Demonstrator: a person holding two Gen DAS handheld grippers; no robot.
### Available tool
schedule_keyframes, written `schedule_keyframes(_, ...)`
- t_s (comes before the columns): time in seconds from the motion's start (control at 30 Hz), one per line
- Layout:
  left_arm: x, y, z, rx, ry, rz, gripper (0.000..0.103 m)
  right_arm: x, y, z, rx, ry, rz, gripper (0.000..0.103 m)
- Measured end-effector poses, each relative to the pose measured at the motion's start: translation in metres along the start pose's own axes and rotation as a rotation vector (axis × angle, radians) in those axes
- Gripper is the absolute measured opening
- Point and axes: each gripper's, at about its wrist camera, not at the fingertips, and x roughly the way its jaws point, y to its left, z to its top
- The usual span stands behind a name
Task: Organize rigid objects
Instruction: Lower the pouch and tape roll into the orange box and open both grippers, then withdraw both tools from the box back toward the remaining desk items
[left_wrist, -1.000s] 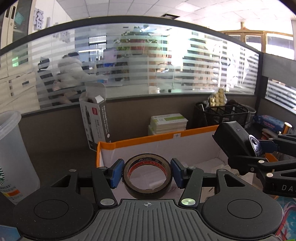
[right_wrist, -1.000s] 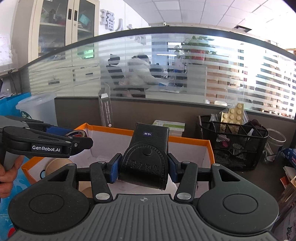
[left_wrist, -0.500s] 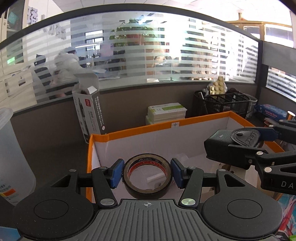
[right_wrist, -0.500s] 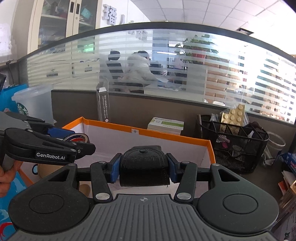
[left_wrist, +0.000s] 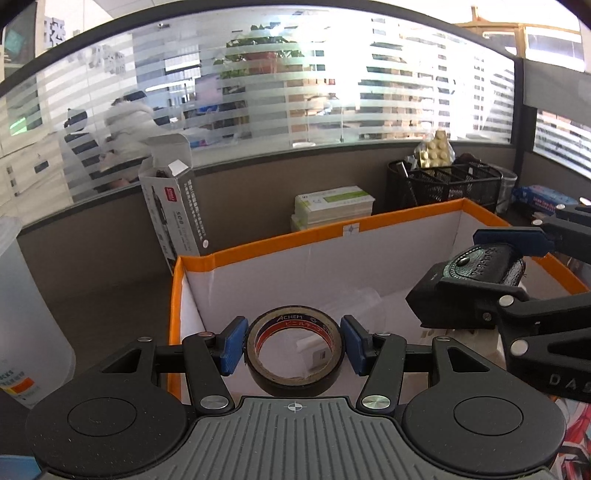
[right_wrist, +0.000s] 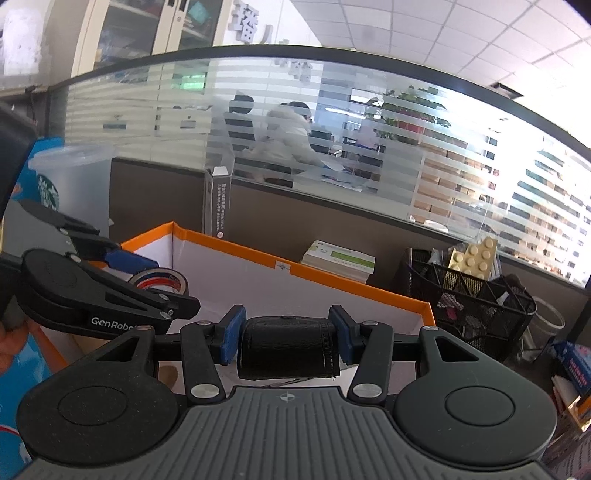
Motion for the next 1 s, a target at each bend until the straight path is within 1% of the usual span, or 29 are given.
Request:
schedule_keyframes(0.3,0.004,-0.003,0.001,0.039,0.024,-0.003,0.053,0.008,0.013,-0.006,-0.085,0.016,-0.011,0.047)
schedule_keyframes(0.43,0.003,-0.006,0.000,0.062,0.019,0.016,0.055,0.011,0.016,-0.008,-0.092,0.026,-0.006,0.048)
schedule_keyframes(0.67,0.003,-0.006,0.000,0.062,0.017,0.020,0.060,0.013,0.019,-0.011,-0.083,0.037,-0.003,0.049)
schedule_keyframes(0.8,-0.005,-0.007,-0.001,0.053,0.000,0.021,0.072,0.008,0.020,-0.009,-0.088,0.039,-0.011,0.051)
schedule_keyframes(0.83,-0.009,-0.007,-0.001,0.047,-0.010,0.019,0.074,0.006,0.020,-0.008,-0.089,0.034,-0.014,0.052)
schedule_keyframes(0.9,-0.019,-0.008,0.000,0.043,-0.026,0.014,0.074,-0.003,0.020,-0.007,-0.088,0.024,-0.020,0.054)
schedule_keyframes(0.97,-0.029,-0.010,0.001,0.047,-0.044,0.017,0.077,-0.011,0.020,-0.004,-0.088,0.013,-0.029,0.055)
schedule_keyframes(1.0,-0.036,-0.010,0.002,0.048,-0.055,0.021,0.081,-0.016,0.020,-0.002,-0.087,0.006,-0.032,0.055)
